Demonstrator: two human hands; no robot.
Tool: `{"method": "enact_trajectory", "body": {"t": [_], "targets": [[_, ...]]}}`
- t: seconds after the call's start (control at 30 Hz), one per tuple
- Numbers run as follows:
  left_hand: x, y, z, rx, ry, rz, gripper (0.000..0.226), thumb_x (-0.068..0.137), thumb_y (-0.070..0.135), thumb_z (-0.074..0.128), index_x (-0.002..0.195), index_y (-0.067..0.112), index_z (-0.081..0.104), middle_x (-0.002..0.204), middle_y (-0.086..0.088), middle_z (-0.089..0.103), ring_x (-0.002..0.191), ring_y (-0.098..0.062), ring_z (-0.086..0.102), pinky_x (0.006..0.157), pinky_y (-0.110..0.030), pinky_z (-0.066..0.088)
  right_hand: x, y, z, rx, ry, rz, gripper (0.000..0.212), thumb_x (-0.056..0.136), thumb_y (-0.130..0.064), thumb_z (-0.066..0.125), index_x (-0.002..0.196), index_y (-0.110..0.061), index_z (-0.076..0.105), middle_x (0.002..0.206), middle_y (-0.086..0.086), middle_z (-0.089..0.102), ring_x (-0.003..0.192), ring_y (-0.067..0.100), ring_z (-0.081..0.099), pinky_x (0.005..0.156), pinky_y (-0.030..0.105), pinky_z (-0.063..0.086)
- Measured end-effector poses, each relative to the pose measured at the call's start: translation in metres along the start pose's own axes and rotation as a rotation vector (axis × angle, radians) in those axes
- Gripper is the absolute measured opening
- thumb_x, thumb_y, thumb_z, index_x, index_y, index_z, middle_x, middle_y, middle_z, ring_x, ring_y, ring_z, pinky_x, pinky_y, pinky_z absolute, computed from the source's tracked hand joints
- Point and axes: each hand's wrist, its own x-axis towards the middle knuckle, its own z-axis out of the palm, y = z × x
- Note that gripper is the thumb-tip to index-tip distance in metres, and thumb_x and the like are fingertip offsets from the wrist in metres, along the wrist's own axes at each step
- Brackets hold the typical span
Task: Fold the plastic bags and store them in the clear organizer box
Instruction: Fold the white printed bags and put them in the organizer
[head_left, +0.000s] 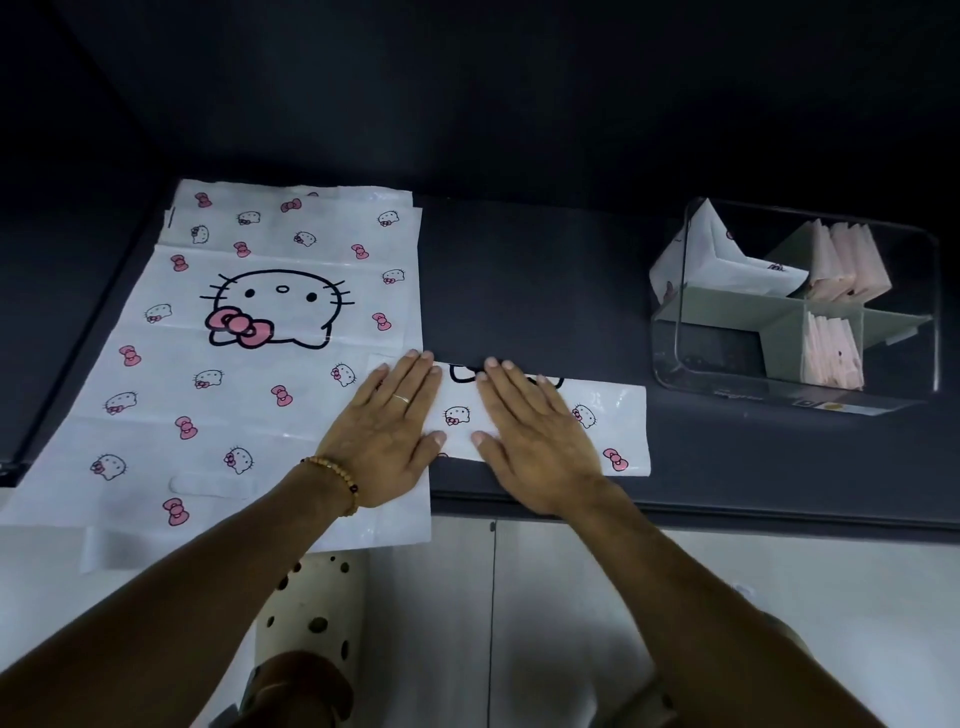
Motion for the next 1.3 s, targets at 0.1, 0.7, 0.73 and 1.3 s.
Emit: {"method": "enact_trajectory", "body": {"t": [0.1, 0.7, 0.73, 1.3], "targets": [[0.0, -0.001, 0.001, 0.005, -0.002, 0.003, 0.073, 0.091, 0.05, 0.003, 0.15, 0.007, 0.005, 0.158, -0.012, 0.003, 0.146, -0.024, -0.002, 0.119, -0.039, 0.004, -0.019, 0.031, -0.002, -0.029, -0.041, 0.05, 0.066, 0.099, -0.049, 0.02, 0.151, -0.01, 0.02, 0.159, 0.005, 0.015, 0.147, 0.018, 0.011, 0.119, 0.041, 0.015], [-0.02, -0.011, -0.027, 0.101, -0.048, 0.147, 0.063, 0.078, 0.052, 0.04, 0.139, 0.033, 0.036, 0.15, -0.021, 0.027, 0.138, -0.034, 0.025, 0.11, -0.044, 0.024, -0.042, 0.021, -0.029, -0.055, -0.035, 0.008, 0.038, 0.099, -0.028, 0.043, 0.134, -0.015, 0.047, 0.141, 0.004, 0.045, 0.128, 0.026, 0.043, 0.097, 0.044, 0.04], [-0.023, -0.013, -0.026, 0.106, -0.062, 0.161, 0.061, 0.081, 0.046, 0.041, 0.14, 0.034, 0.034, 0.152, -0.021, 0.022, 0.139, -0.034, 0.023, 0.112, -0.043, 0.023, -0.039, 0.025, -0.031, -0.074, -0.067, 0.005, 0.04, 0.1, -0.028, 0.038, 0.138, -0.016, 0.043, 0.146, 0.003, 0.04, 0.134, 0.024, 0.037, 0.1, 0.043, 0.036], [-0.025, 0.02, -0.068, -0.68, -0.066, -0.133, 0.017, 0.085, 0.036, 0.062, 0.092, 0.021, 0.068, 0.076, 0.009, 0.064, 0.078, -0.014, 0.061, 0.064, -0.023, 0.04, -0.032, -0.029, -0.036, 0.658, 0.205, 0.382, 0.021, 0.093, -0.01, 0.058, 0.072, -0.007, 0.061, 0.062, 0.002, 0.057, 0.06, 0.019, 0.051, 0.056, 0.029, 0.043]]}}
